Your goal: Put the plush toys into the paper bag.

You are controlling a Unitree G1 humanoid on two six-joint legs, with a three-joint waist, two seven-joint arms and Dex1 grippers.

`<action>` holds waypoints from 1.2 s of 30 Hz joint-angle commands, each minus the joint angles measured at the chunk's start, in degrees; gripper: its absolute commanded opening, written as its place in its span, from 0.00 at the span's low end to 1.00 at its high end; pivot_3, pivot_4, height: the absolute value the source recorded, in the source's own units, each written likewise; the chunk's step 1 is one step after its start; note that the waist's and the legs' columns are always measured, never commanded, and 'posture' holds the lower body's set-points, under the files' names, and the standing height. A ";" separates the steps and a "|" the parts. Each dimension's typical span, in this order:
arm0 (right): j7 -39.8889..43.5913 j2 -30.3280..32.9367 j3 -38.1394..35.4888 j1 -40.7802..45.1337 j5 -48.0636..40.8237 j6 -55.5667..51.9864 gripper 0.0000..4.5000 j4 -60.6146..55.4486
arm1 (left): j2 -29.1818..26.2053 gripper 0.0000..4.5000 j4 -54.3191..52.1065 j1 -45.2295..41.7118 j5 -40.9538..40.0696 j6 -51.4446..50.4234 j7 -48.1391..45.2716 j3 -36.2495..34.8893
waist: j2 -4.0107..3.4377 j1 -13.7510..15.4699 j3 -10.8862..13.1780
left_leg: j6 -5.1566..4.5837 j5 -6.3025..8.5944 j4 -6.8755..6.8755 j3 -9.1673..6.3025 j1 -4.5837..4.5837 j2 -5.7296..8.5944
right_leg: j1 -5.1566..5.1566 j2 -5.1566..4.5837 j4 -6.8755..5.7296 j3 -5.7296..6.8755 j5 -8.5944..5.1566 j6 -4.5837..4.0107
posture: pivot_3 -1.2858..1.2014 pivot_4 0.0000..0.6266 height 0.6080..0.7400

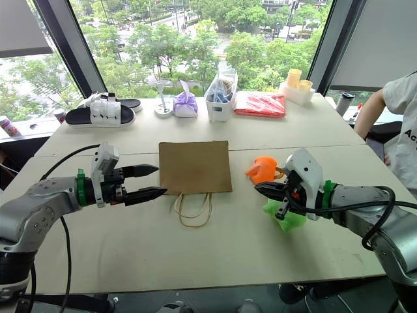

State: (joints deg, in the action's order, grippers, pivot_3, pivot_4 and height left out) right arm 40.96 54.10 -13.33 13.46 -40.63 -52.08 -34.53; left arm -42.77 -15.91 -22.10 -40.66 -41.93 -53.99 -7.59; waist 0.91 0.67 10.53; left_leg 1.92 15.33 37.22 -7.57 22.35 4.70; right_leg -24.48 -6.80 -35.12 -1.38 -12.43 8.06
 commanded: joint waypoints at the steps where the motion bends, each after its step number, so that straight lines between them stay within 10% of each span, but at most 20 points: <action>1: 0.17 0.69 -0.71 0.10 0.48 1.00 0.00 -0.81 | 0.07 0.99 -1.36 -0.65 0.31 1.31 0.46 -0.49 | 0.00 0.00 0.00 | 0.00 0.00 0.00 0.00 0.00 0.00 | 0.00 0.00 0.00 0.00 0.00 0.00 | 0.52 0.24 1.00; 27: -0.95 0.08 -0.74 -1.04 0.86 0.97 0.00 -2.26 | 0.21 0.99 -0.96 -1.87 0.86 2.21 -2.38 1.51 | 0.00 0.01 0.00 | 0.00 0.00 0.00 0.01 0.00 0.00 | 0.00 0.00 0.00 0.00 0.00 0.00 | 0.52 0.24 1.00; 36: -1.20 0.99 -2.56 -4.70 -0.07 -0.26 0.00 -6.64 | -6.58 0.99 13.84 -1.51 21.90 38.60 -21.44 11.48 | -0.02 0.05 -0.01 | 0.00 0.00 -0.05 0.08 -0.02 0.00 | -0.01 0.00 0.04 0.00 -0.01 -0.03 | 0.52 0.24 1.00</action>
State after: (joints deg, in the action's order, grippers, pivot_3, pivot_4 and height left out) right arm 40.14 54.85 -14.12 9.23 -39.69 -52.26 -37.95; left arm -48.65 -6.10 -22.88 -24.24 -14.24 -70.77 1.54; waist 0.89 0.72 10.53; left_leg 1.92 15.33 37.17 -7.49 22.33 4.70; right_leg -24.49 -6.79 -35.07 -1.38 -12.45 8.01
